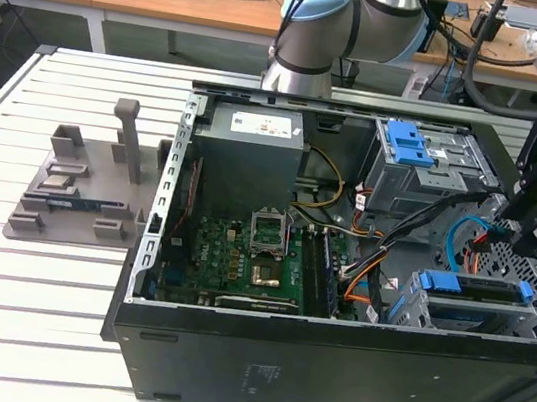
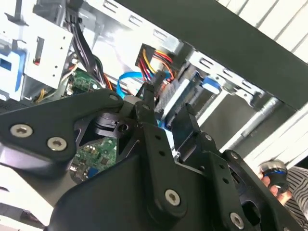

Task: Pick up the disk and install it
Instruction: 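Insert the first disk wire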

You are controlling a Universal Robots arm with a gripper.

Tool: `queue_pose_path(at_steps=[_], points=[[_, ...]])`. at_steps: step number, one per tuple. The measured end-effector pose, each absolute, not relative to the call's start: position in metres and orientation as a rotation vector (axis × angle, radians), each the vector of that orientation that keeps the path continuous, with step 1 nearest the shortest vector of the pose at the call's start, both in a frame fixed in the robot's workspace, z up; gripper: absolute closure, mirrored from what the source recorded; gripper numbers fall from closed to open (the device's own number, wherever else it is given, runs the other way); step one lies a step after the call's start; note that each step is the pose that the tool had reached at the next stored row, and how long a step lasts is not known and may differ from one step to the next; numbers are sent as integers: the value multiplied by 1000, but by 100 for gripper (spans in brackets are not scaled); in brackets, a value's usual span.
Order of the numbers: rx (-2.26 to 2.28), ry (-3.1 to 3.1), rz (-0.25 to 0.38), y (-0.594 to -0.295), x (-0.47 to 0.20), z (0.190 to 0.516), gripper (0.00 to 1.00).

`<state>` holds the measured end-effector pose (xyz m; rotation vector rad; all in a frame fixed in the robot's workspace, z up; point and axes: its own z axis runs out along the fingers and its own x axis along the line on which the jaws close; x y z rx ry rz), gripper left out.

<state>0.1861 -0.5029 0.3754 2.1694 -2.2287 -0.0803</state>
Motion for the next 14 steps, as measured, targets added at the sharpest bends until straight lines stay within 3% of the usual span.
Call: queue_pose_path(at_steps=[12, 14], points=[[2168, -2227, -81, -497, 190, 356, 58], [2167, -2227, -80, -497, 190, 356, 66]])
